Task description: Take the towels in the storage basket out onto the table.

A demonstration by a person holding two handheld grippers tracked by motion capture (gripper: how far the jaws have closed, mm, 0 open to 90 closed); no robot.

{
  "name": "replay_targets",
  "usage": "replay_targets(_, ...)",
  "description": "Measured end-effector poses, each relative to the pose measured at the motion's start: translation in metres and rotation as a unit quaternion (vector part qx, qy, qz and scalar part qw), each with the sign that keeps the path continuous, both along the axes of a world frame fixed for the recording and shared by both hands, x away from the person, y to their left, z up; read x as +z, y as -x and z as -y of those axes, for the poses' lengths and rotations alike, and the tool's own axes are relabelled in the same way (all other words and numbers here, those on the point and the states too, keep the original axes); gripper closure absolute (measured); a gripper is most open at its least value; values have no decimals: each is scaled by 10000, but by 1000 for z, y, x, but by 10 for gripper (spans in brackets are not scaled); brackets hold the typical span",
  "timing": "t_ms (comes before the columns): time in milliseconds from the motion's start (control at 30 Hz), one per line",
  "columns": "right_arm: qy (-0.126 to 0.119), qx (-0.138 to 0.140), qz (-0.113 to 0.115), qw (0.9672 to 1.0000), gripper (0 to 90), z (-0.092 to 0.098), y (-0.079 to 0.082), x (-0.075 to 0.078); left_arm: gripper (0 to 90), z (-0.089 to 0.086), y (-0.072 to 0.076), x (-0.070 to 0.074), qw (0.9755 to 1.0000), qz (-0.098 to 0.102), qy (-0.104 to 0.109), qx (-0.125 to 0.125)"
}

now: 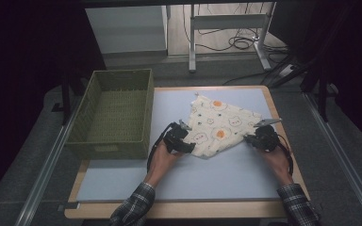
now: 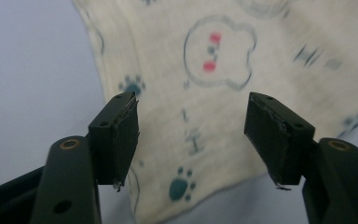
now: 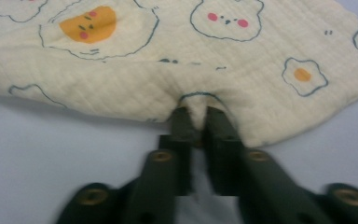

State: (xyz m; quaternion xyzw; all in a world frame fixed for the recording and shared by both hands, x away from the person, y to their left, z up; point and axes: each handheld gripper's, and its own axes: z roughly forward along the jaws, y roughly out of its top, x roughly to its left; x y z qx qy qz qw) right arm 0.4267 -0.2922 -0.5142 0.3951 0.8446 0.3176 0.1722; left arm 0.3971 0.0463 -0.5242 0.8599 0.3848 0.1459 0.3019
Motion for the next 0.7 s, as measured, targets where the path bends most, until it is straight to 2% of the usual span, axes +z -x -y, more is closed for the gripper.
replay_targets(33, 12, -9, -22, 10000, 866, -1, 0, 1, 334, -3, 2, -4, 9999, 68, 100, 12)
replay_targets(67, -35, -12, -108, 9999, 869, -1, 3, 6, 324, -5, 2, -5, 9998, 38, 175, 50)
replay_targets(133, -76, -26, -105, 9999, 870, 0, 10, 19, 297, -8, 2, -6, 9998, 66, 169, 45)
replay_targets(200, -136, 36, -67, 9999, 870, 3, 20, 45, 277, -7, 1, -6, 9998, 137, 111, 9)
replay_targets(267, -91, 48, 114, 9999, 870, 4, 28, 73, 275, -6, 0, -6, 9999, 116, 95, -3)
replay_targets(300, -127, 60, 178, 9997, 867, 4, 28, 85, 274, -6, -2, -6, 9999, 116, 96, -12)
replay_targets(333, -146, 73, 132, 9998, 859, 3, 25, 92, 271, -6, -3, -7, 9999, 99, 136, 6)
replay_targets(367, -113, 56, 171, 9998, 834, 1, 17, 100, 258, -6, -5, -7, 9998, 86, 155, 21)
replay_targets(400, -29, 5, 269, 9996, 771, -1, 11, 102, 248, -7, -6, -8, 9997, 39, 238, 74)
replay_targets(433, 187, -124, 347, 9991, 720, -3, 0, 100, 243, -8, -8, -9, 9995, -11, 295, 98)
replay_targets(467, 368, -261, 204, 9988, 688, -5, -11, 94, 242, -9, -8, -10, 9991, -45, 388, 147)
replay_targets(500, 378, -323, 22, 9988, 667, -4, -19, 87, 242, -10, -7, -10, 9992, -25, 386, 133)
replay_targets(533, 291, -332, -64, 9990, 667, -3, -23, 80, 246, -10, -6, -10, 9992, -30, 381, 128)
replay_targets(633, 83, -209, -99, 9997, 651, 0, -13, 70, 266, -12, -4, -9, 9992, -45, 385, 73)
replay_targets(700, 194, -102, -82, 9997, 640, 3, -2, 64, 288, -12, -3, -8, 9993, -58, 352, 62)
